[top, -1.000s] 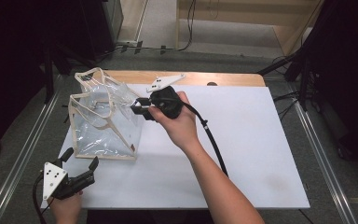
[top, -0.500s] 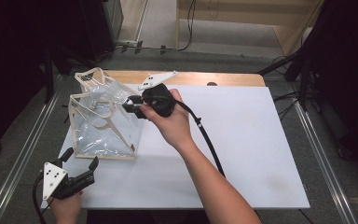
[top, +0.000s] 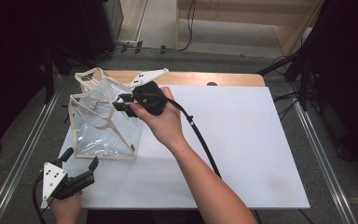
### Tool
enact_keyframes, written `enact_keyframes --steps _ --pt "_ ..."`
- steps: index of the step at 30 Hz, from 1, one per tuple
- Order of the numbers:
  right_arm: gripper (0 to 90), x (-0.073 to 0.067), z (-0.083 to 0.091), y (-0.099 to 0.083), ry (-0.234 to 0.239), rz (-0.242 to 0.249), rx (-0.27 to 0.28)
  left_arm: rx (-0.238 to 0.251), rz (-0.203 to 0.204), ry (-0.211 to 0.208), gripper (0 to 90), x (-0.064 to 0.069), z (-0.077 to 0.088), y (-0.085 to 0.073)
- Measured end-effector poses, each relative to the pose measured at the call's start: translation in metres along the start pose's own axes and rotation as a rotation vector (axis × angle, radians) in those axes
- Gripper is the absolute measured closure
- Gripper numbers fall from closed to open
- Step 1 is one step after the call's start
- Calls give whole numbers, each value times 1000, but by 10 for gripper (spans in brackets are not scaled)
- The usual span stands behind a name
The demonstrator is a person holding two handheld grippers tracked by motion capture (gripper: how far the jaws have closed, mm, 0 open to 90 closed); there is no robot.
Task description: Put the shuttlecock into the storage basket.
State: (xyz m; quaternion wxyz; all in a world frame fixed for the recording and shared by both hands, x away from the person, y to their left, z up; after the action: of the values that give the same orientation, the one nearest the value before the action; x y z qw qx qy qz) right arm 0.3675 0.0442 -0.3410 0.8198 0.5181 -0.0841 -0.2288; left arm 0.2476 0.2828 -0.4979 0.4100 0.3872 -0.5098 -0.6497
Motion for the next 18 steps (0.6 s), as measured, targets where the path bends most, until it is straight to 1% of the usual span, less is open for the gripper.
enact_keyframes --steps 6,18 --pt "624 -3 -6 5 4 6 4 -1 -1 -1 134 0 0 0" --pt "623 -11 -17 14 15 1 16 1 3 -3 134 0 0 0"
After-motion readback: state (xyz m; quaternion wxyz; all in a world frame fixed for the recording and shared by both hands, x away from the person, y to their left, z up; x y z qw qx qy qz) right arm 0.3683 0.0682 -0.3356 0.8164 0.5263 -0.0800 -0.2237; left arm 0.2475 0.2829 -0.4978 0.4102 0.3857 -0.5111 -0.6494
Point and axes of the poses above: each handheld gripper's, and its own axes: z roughly backward along the jaws, y roughly out of its top, x roughly to its right, the point moved 4 cm from there along -z, roughly forward along the jaws
